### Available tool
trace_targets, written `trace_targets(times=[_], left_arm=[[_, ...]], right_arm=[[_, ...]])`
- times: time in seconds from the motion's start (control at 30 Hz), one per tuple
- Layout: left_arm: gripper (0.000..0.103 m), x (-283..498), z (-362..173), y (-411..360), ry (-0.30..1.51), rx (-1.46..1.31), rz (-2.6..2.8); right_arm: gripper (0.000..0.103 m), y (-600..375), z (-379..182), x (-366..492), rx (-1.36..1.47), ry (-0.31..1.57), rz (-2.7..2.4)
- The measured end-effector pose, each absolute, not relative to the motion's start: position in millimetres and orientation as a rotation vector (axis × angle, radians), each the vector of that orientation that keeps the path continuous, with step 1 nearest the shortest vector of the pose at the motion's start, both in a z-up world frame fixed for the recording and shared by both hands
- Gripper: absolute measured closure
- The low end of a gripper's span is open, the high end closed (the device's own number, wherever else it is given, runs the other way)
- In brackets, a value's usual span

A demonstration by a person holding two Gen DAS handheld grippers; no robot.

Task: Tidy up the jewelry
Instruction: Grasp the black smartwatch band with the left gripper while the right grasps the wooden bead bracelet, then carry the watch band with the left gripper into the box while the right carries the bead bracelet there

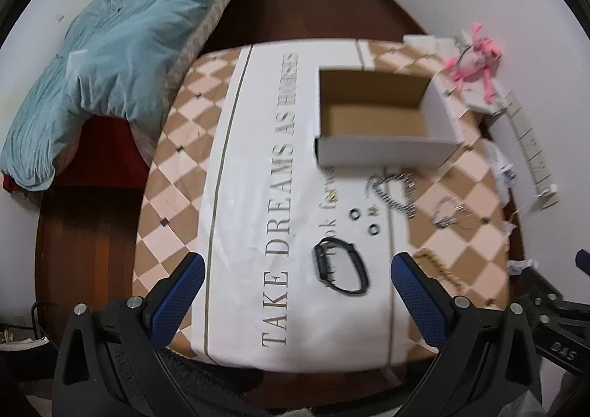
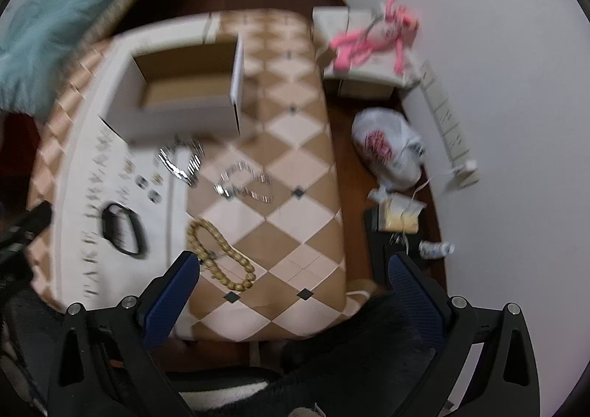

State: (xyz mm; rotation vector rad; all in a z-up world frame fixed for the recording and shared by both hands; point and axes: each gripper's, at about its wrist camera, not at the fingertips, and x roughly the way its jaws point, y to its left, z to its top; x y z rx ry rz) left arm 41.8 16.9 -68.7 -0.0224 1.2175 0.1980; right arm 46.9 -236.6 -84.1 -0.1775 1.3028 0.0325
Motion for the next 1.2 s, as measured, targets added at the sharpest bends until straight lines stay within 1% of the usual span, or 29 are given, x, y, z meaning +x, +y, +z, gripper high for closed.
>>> trace_targets(times=[0.07,0.1,0.13,0.2,0.27,0.3,0.37,0.4,0.53,0.6,0.67,0.7,0.73,0.77,0.83,0.87,0.9,0.93,0.97,1.0,1.03,1.07,1.1,1.2], left_arm=[[0.000,44,-88,19,1.255,-0.016,0.208],[0.000,44,-97,20,1.272,-0.027,0.217],[0.000,43,-107,23,1.286,-0.049,0.229],[0.000,42,-120,26,1.311,-0.076,0.246],[0.000,41,-131,28,1.332,-0.107,0.253],[0.000,41,-134,28,1.336,-0.118,0.254],[0.000,43,-139,27,1.340,-0.125,0.248],[0.000,44,-142,27,1.343,-0.131,0.246],[0.001,47,-154,26,1.356,-0.177,0.227],[0.001,48,-160,26,1.350,-0.179,0.218],[0.005,48,-167,25,1.353,-0.180,0.204],[0.012,47,-171,25,1.357,-0.185,0.196],[0.022,47,-174,25,1.364,-0.191,0.190],[0.028,47,-178,26,1.373,-0.198,0.184],[0.044,45,-185,27,1.384,-0.210,0.180],[0.045,43,-184,26,1.363,-0.195,0.181],[0.050,42,-185,26,1.351,-0.186,0.174],[0.058,40,-185,24,1.342,-0.169,0.175],[0.065,39,-184,23,1.323,-0.153,0.163],[0.079,36,-183,21,1.310,-0.142,0.153],[0.085,35,-183,19,1.302,-0.131,0.141],[0.086,35,-183,18,1.298,-0.125,0.138],[0.091,33,-183,18,1.289,-0.126,0.130],[0.093,28,-184,17,1.278,-0.139,0.118]], right_arm=[[0.012,-236,-120,53,-0.177,1.368,0.028],[0.015,-236,-137,54,-0.165,1.407,0.037],[0.021,-236,-151,55,-0.156,1.436,0.040],[0.023,-234,-172,55,-0.154,1.468,0.047],[0.028,-232,-188,55,-0.164,1.480,0.055],[0.029,-231,-194,55,-0.167,1.482,0.060],[0.039,-231,-201,56,-0.165,1.484,0.072],[0.041,-231,-205,57,-0.161,1.488,0.080],[0.053,-235,-205,59,-0.102,1.482,0.118],[0.055,-234,-205,59,-0.096,1.467,0.129],[0.056,-231,-204,59,-0.095,1.457,0.130],[0.057,-230,-204,60,-0.097,1.449,0.135],[0.058,-227,-204,59,-0.100,1.443,0.136],[0.060,-226,-204,59,-0.100,1.437,0.138],[0.064,-223,-202,57,-0.106,1.427,0.148],[0.067,-222,-202,56,-0.109,1.421,0.153],[0.069,-220,-201,54,-0.115,1.415,0.158],[0.076,-217,-200,52,-0.120,1.409,0.163],[0.088,-215,-200,51,-0.127,1.400,0.166],[0.094,-212,-200,50,-0.143,1.392,0.167],[0.093,-209,-200,49,-0.160,1.385,0.164],[0.093,-208,-200,48,-0.170,1.377,0.162],[0.093,-207,-200,46,-0.175,1.368,0.163],[0.094,-210,-200,45,-0.147,1.367,0.177]])
